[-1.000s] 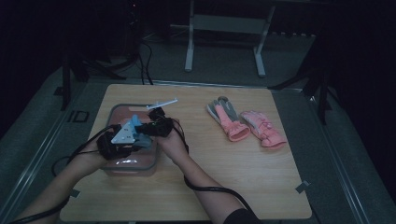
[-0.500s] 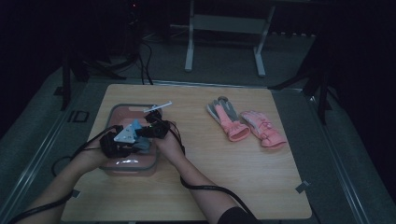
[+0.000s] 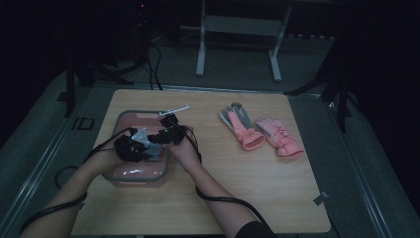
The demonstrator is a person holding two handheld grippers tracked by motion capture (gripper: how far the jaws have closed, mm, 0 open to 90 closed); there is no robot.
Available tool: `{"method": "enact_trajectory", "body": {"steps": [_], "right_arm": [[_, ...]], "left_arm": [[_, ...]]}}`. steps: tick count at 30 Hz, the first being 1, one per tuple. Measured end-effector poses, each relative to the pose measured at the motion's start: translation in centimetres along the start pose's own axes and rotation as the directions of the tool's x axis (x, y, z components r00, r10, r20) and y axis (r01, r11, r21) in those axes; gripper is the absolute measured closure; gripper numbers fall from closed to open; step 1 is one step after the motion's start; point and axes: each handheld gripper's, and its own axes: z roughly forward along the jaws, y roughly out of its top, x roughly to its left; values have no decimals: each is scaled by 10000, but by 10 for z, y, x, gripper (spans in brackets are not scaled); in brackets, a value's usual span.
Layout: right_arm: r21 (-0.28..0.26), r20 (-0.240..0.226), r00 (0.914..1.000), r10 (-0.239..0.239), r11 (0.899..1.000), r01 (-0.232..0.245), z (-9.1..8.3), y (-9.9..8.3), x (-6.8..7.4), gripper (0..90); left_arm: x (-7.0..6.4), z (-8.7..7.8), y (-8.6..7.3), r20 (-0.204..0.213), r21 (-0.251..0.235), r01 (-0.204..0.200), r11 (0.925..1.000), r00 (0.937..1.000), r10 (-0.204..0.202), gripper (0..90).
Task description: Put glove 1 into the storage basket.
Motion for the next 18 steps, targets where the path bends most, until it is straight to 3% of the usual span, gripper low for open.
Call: {"method": "enact_trajectory", "body": {"steps": [5, 8, 10, 13, 18], "right_arm": [[-403, -97, 9999, 75, 9992, -79, -12, -4, -1, 422], [-454, -172, 9998, 73, 9989, -81, -18, -7, -2, 410], [-462, -320, 9995, 78, 9989, -92, -23, -9, -2, 388], [-436, -385, 9991, -195, 9989, 178, -31, -12, 0, 353], [-506, -608, 9972, -435, 9979, 404, -44, -13, 0, 277]], "left_arm": [[-3, 4, 2, 181, 332, 116, 9994, 9998, -122, 687], [-4, 2, 2, -203, 276, 523, 9983, 9985, -517, 501], [-7, -2, 0, -432, -90, 943, 9955, 9946, -946, 412], [-11, -12, -3, -570, -916, 1509, 9843, 9860, -1565, 263], [-14, -26, 0, -105, -1681, 2144, 9622, 9756, -2192, 146]]}}
